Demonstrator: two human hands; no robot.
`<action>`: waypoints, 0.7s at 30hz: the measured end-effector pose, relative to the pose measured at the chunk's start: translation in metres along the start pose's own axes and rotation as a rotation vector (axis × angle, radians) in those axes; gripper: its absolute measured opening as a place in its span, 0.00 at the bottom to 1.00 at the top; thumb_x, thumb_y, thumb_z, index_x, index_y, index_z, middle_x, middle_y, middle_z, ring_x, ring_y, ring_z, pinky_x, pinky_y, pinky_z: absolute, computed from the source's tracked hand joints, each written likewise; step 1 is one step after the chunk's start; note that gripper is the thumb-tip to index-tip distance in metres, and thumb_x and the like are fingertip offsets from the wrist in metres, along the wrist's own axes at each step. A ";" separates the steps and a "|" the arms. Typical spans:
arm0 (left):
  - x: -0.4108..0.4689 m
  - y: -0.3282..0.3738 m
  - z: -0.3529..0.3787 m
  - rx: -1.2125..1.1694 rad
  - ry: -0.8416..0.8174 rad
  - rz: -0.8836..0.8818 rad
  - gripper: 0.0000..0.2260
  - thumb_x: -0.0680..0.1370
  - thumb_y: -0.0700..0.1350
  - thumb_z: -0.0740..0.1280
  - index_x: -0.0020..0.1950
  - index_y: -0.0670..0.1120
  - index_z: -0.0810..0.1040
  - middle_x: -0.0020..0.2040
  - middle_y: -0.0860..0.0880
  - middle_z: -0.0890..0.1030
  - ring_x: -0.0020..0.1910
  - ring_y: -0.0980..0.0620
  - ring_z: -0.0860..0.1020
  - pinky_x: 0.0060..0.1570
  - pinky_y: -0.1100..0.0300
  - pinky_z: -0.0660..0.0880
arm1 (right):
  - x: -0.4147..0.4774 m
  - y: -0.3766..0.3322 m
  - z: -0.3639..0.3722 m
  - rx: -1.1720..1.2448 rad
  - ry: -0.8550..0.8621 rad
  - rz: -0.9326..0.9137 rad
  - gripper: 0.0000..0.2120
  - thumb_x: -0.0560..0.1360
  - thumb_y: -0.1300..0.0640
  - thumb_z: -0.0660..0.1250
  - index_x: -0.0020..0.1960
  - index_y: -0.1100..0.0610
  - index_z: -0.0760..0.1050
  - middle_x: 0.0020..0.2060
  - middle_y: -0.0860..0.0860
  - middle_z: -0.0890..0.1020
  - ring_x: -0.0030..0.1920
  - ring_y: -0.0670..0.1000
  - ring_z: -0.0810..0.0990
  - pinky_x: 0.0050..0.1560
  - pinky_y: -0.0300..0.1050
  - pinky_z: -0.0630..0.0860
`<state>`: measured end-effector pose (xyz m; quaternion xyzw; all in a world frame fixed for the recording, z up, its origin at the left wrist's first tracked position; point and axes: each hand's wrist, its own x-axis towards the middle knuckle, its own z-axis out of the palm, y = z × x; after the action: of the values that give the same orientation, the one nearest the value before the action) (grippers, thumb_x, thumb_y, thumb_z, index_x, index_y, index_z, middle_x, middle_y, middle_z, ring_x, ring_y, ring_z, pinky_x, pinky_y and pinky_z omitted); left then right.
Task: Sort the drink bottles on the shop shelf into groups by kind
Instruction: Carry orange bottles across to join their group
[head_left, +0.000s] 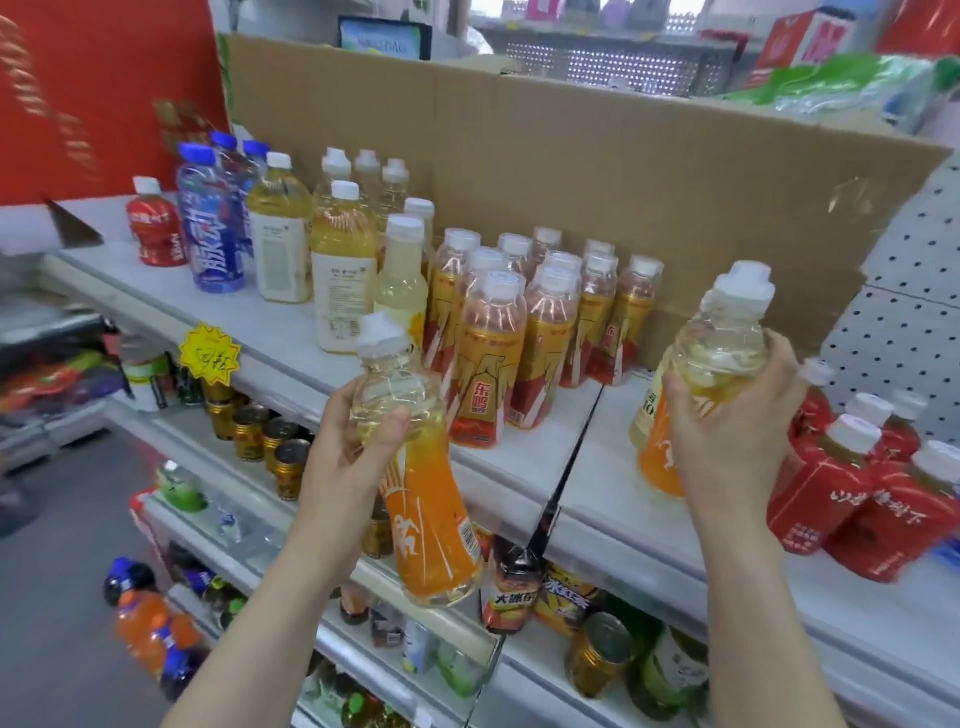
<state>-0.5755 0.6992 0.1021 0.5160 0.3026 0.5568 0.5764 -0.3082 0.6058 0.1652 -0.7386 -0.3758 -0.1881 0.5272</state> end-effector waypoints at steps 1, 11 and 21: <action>0.000 0.001 -0.005 -0.005 0.019 0.003 0.28 0.64 0.65 0.72 0.63 0.63 0.74 0.57 0.53 0.84 0.56 0.49 0.83 0.52 0.46 0.79 | -0.005 -0.011 0.000 0.027 -0.030 -0.055 0.37 0.75 0.51 0.73 0.77 0.55 0.58 0.69 0.57 0.67 0.65 0.52 0.68 0.57 0.42 0.64; 0.034 0.030 -0.099 -0.070 0.147 0.062 0.32 0.69 0.59 0.73 0.70 0.51 0.71 0.59 0.50 0.83 0.56 0.48 0.82 0.45 0.57 0.78 | -0.073 -0.144 0.082 0.235 -0.383 -0.305 0.36 0.76 0.41 0.69 0.78 0.51 0.58 0.72 0.48 0.69 0.72 0.47 0.67 0.66 0.43 0.66; 0.114 0.079 -0.275 0.105 0.214 0.108 0.16 0.70 0.65 0.73 0.55 0.72 0.74 0.55 0.63 0.82 0.60 0.56 0.80 0.65 0.45 0.74 | -0.130 -0.272 0.234 0.491 -0.427 -0.087 0.37 0.73 0.36 0.70 0.75 0.46 0.60 0.69 0.44 0.74 0.69 0.48 0.73 0.68 0.57 0.72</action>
<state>-0.8331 0.8665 0.1232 0.4987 0.3628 0.6222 0.4822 -0.6249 0.8188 0.1636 -0.5954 -0.5431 0.0447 0.5904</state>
